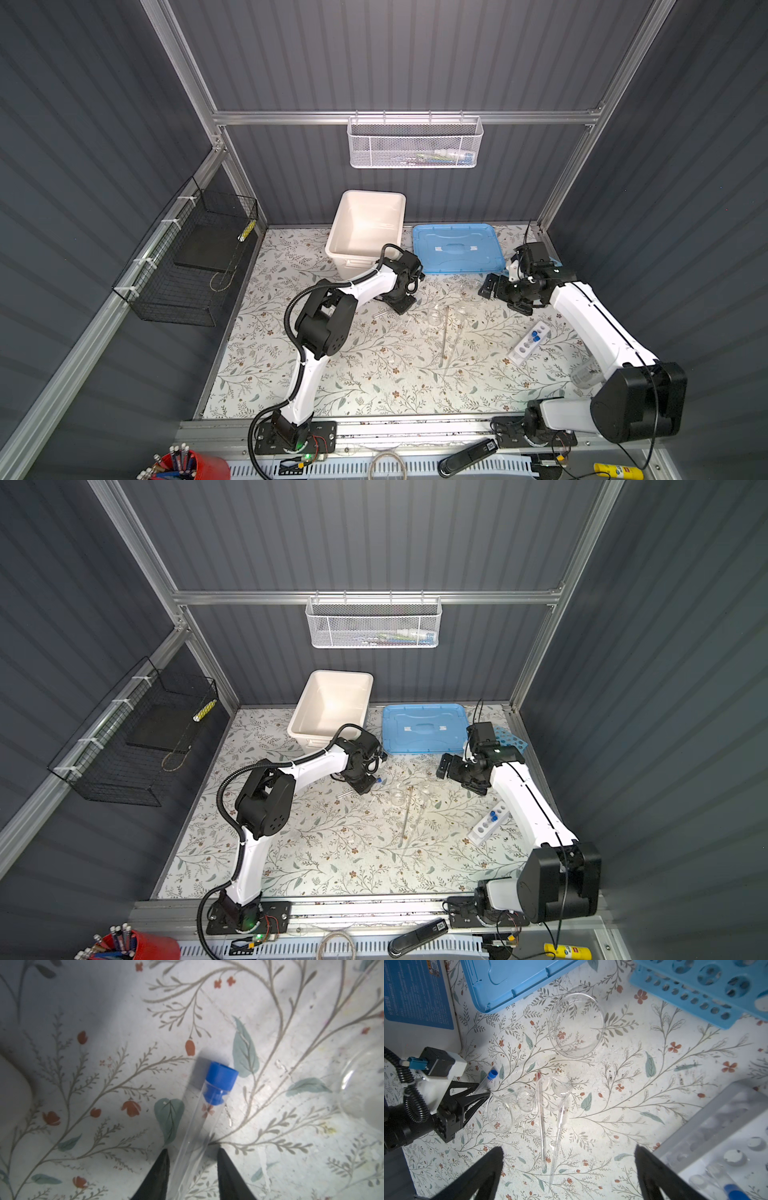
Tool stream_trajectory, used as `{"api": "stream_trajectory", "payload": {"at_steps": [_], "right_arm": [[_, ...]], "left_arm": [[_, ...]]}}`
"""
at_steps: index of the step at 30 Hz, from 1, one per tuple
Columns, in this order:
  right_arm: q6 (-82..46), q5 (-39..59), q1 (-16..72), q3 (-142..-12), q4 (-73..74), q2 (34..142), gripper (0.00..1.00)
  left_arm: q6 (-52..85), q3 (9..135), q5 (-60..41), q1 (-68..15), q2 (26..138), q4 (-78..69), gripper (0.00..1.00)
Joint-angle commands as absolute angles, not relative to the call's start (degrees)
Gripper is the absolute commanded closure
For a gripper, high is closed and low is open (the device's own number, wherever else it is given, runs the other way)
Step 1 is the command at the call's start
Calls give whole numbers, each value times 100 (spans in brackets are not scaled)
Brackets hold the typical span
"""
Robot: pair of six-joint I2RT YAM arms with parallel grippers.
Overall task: Organize the chemistry lab equipment
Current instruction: 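Lower the left gripper and close it on the blue-capped tube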
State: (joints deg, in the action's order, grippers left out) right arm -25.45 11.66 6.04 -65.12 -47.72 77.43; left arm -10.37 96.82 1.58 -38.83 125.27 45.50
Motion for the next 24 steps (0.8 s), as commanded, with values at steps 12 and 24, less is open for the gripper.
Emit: {"api": "stream_trajectory", "payload": {"at_steps": [12,24], "right_arm": [[-2548,1263,519,-6425,-4753,7682,1],[-2573,1283,523,-6420,-4764,7638,1]], "left_arm": [[-1024,9844,166,-3769,12809,4909,72],[-947,9917,141,-3747,12920,4904,78]]}}
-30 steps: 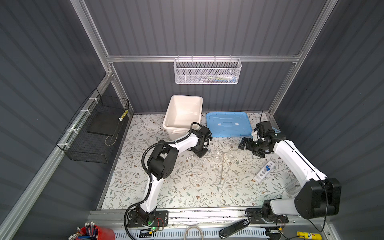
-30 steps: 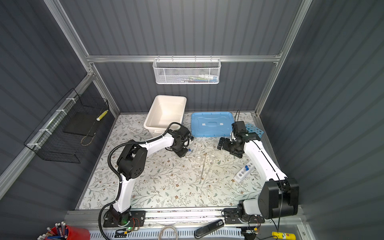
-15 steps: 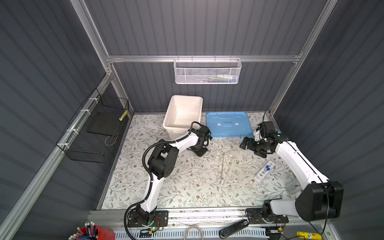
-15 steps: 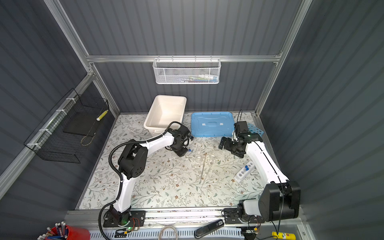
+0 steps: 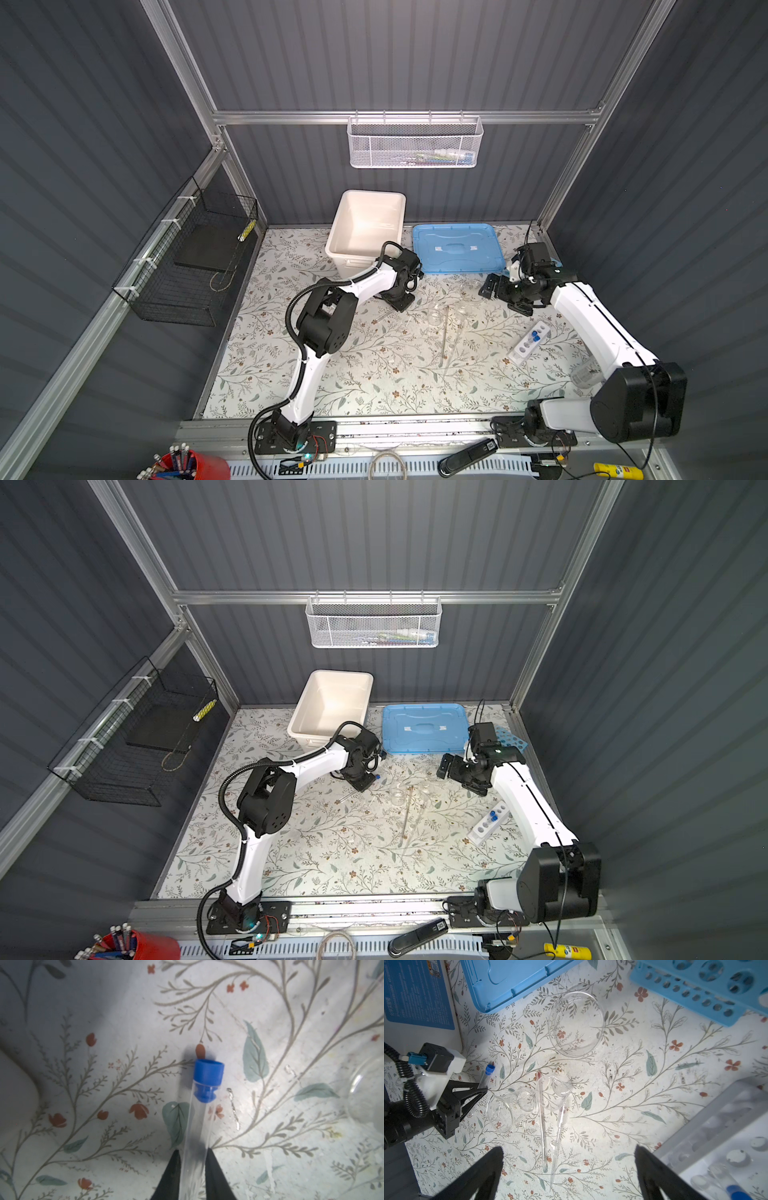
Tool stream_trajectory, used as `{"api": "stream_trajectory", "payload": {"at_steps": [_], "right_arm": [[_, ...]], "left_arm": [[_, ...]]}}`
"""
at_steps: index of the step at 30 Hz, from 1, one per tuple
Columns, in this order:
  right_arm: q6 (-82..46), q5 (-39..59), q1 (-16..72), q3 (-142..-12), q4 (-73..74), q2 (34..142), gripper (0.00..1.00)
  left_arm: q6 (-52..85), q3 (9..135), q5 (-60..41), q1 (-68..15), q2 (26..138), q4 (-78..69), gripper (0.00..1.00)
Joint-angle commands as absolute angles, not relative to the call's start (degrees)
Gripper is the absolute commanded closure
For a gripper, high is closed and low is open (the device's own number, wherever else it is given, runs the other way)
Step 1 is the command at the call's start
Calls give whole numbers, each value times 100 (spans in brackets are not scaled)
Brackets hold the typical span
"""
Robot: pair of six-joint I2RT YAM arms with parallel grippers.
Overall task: Organize the chemistry lab equipment
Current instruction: 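Lower the left gripper and close it on the blue-capped tube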
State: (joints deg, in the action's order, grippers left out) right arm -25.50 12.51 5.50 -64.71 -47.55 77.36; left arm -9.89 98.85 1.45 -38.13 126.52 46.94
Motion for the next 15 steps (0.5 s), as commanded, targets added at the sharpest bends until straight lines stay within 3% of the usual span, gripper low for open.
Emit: {"api": "stream_trajectory", "payload": {"at_steps": [1,15], "right_arm": [[-2575,1290,520,-6416,-4758,7646,1],[-2594,1702,519,-6247,-4421,7683,1]], "left_arm": [[-939,9913,141,-3753,12913,4889,78],[-664,9709,-533,-3718,12342,4151,79]]}}
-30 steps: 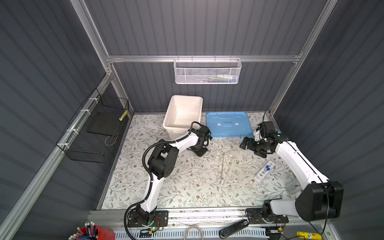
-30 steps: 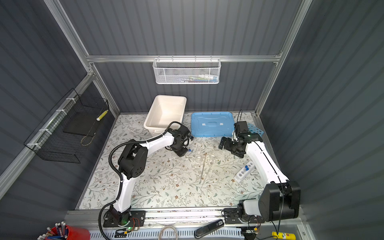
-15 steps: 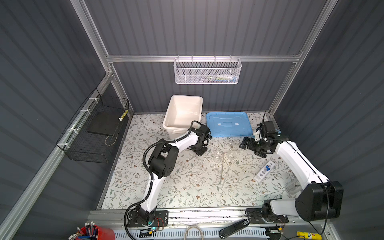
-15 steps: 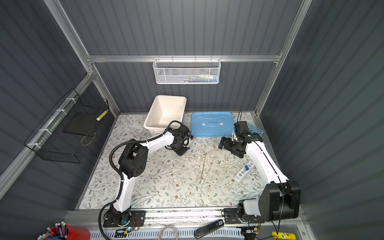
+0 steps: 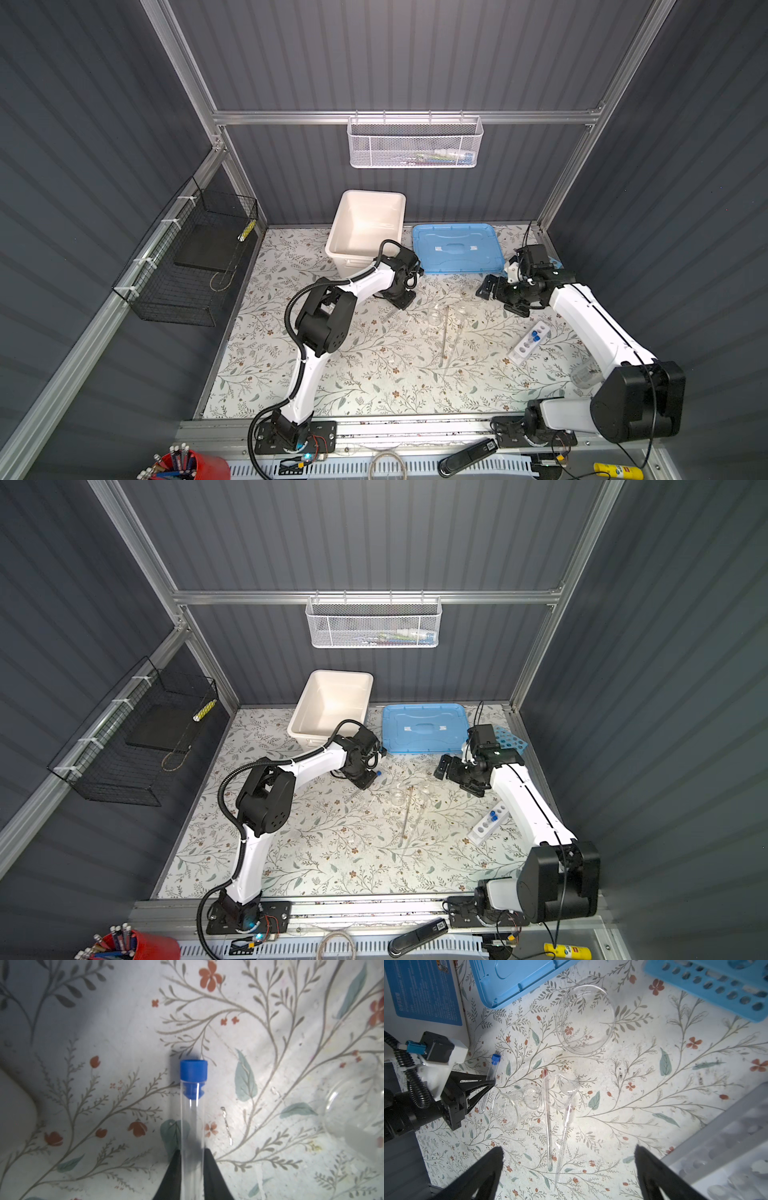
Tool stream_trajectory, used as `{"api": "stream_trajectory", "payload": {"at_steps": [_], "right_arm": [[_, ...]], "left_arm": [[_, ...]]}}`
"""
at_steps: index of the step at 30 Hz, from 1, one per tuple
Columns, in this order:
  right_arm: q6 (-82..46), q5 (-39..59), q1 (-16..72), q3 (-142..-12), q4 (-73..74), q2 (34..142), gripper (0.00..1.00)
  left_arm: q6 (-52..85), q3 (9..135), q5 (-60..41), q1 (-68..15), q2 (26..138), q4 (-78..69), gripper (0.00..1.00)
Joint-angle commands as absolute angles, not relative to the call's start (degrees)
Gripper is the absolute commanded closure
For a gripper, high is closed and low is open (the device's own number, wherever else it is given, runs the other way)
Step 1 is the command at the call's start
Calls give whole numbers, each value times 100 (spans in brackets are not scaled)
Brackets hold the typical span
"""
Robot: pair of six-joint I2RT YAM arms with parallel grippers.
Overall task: Organize the chemistry lab equipment
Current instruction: 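Lower the left gripper and close it on the blue-capped tube, then lift the tube with the left gripper while the right gripper approaches it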
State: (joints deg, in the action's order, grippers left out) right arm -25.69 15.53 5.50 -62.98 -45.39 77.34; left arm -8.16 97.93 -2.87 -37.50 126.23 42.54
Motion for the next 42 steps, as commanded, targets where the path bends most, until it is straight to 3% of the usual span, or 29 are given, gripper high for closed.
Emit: {"api": "stream_trajectory", "payload": {"at_steps": [1,13,24,34,38,42], "right_arm": [[-2605,1713,519,-6258,-4429,7682,1],[-2975,2845,519,-6434,-3903,7708,1],[-3999,4224,559,-6232,-2434,7629,1],[-4255,3984,1211,-6649,-2085,7950,2],[-4298,3674,1525,-7023,-2042,8174,5],[-4330,3389,1755,-7348,-2057,8423,14]], "left_arm": [[-646,9708,-551,-3716,12302,4117,79],[-525,9442,-615,-3697,11729,3756,80],[-183,9033,-1070,-3700,10772,3075,80],[4,8815,-1485,-3700,10118,2589,80],[121,8626,-1697,-3699,9937,2240,80],[227,8433,-1845,-3700,9746,1925,80]]}}
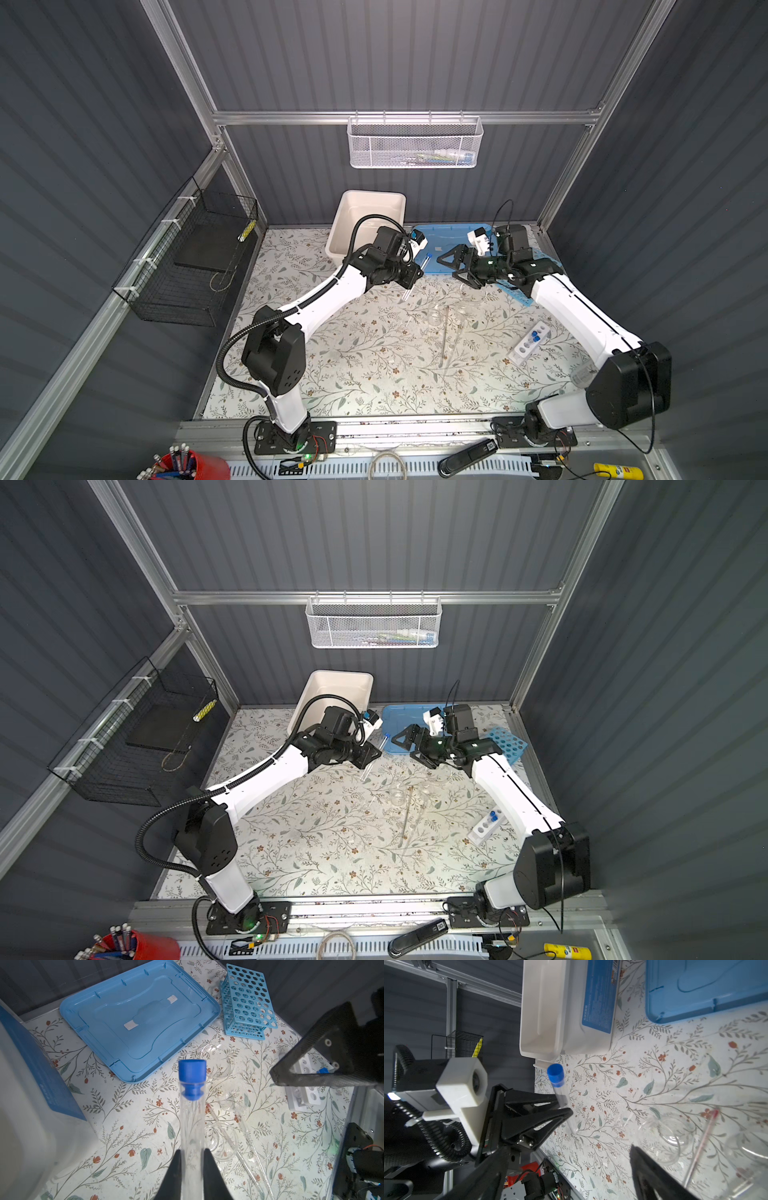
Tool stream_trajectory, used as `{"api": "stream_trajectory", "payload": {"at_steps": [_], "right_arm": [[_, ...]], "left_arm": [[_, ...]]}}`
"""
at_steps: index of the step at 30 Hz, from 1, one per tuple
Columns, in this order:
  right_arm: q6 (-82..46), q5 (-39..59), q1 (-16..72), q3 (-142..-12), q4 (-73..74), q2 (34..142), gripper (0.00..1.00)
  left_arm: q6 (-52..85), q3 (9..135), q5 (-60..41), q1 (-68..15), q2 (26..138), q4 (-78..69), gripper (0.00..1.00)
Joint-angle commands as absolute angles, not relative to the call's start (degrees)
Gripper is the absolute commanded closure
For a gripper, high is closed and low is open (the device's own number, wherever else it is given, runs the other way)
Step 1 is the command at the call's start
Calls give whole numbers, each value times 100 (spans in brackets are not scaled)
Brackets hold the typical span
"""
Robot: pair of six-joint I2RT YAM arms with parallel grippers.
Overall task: Organize the chemistry lab equipment
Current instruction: 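Lift the tube with the left gripper while the right gripper approaches it, then grasp the tube's capped end with the right gripper, then open the left gripper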
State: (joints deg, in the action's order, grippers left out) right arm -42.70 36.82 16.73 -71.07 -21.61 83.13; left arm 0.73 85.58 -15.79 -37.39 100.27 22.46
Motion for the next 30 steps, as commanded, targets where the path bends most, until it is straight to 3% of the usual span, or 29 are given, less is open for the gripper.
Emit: {"api": "stream_trajectory", "payload": {"at_steps": [1,7,21,30], "right_arm": [[-4371,3353,1783,-7385,-2013,8474,17],[-4452,3060,1938,-7555,-1915,8646,31],[-4564,3068,2239,-7720,-1452,8760,34],[-4553,3067,2337,-7897,-1505,8943,47]], "left_arm": [[245,8384,-1846,-3700,9686,1847,80],[335,8212,-2118,-3700,9460,1576,80],[369,7947,-2224,-3695,9352,1468,80],[400,7908,-2225,-3700,9299,1424,80]]}}
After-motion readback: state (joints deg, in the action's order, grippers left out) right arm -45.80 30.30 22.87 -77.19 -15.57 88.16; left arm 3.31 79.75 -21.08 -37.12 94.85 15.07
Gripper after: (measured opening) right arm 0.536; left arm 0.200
